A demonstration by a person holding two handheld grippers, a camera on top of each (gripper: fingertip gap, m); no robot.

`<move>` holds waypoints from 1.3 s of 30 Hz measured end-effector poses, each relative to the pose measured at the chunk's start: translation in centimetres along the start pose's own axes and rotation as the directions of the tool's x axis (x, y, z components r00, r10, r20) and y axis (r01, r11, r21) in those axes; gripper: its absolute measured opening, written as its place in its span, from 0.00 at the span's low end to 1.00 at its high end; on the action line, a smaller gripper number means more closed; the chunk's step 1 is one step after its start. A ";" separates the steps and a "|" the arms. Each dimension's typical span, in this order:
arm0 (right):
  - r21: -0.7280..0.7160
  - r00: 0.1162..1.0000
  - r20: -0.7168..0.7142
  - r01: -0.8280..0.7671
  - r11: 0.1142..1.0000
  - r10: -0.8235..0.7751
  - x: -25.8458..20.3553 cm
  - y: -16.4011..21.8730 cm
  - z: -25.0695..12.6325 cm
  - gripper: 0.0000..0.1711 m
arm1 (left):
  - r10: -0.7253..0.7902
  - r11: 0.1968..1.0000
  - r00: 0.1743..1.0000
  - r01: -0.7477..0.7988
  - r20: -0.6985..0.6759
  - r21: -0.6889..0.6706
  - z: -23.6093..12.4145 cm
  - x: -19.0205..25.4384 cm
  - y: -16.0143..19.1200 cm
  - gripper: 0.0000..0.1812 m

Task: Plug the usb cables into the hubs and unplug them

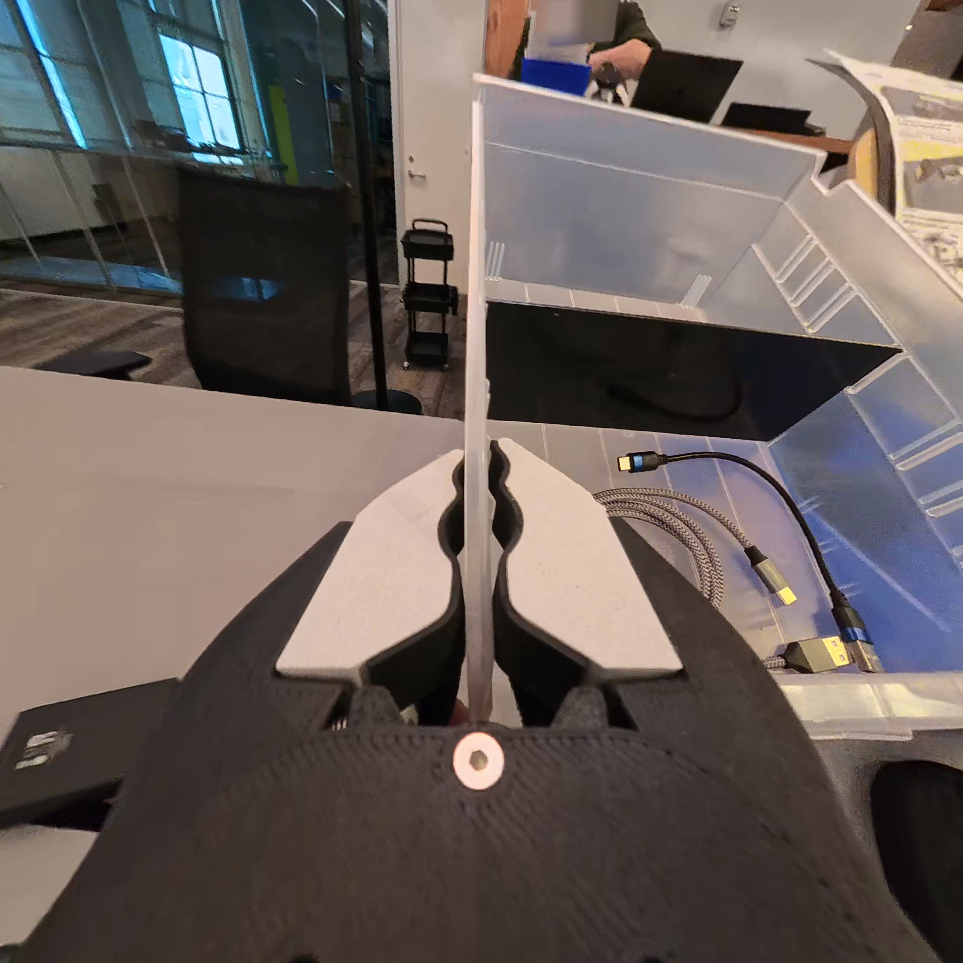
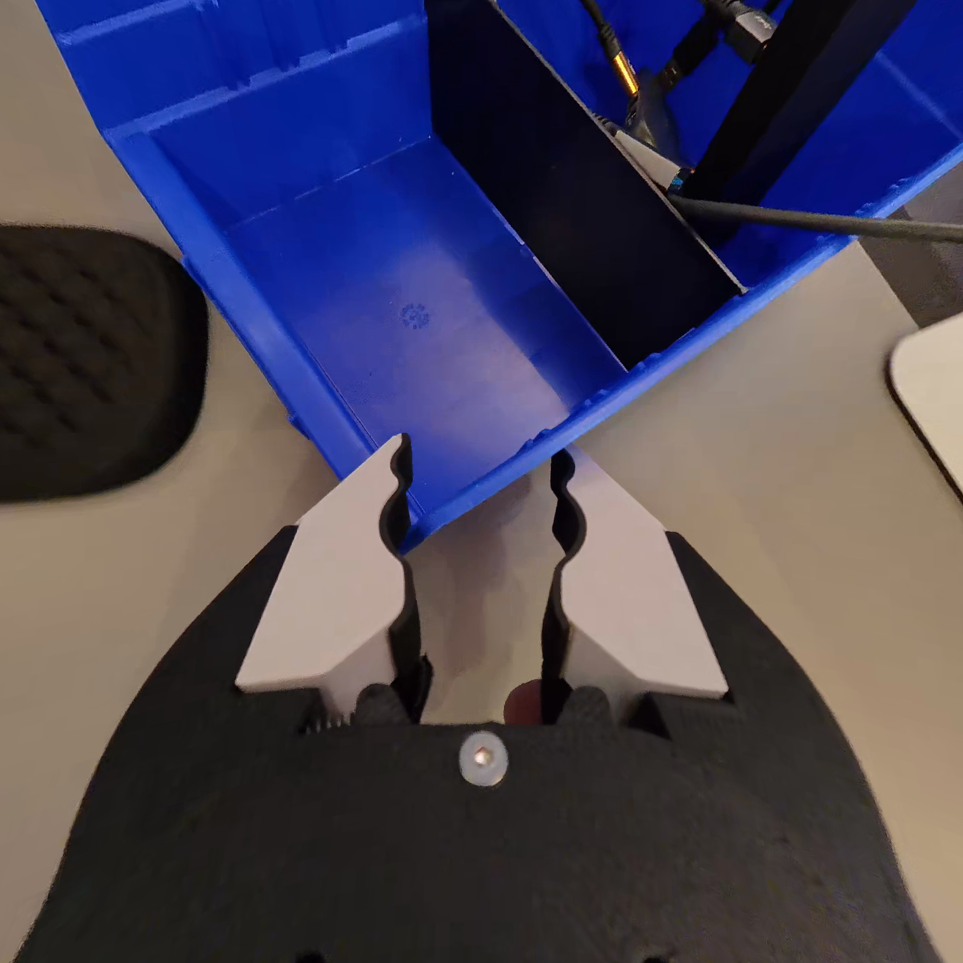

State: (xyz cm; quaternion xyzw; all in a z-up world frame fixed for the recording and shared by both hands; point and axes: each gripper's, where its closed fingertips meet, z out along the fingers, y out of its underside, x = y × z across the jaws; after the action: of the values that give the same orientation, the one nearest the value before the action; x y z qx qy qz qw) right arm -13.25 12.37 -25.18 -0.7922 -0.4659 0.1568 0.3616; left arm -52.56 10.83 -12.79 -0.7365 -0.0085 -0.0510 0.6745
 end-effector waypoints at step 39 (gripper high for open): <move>0.422 0.948 0.299 -0.233 0.876 0.108 0.0 5.5 -27.4 0.61 | 0.169 0.978 0.787 -0.209 -0.593 0.000 7.8 42.4 -4.6 0.03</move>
State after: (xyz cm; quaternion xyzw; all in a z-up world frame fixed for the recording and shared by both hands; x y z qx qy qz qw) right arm 6.22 -0.99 -10.25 -0.6961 -0.3885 0.3973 0.4547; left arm -10.30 16.57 -5.18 -0.7029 0.2768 -0.2096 0.6209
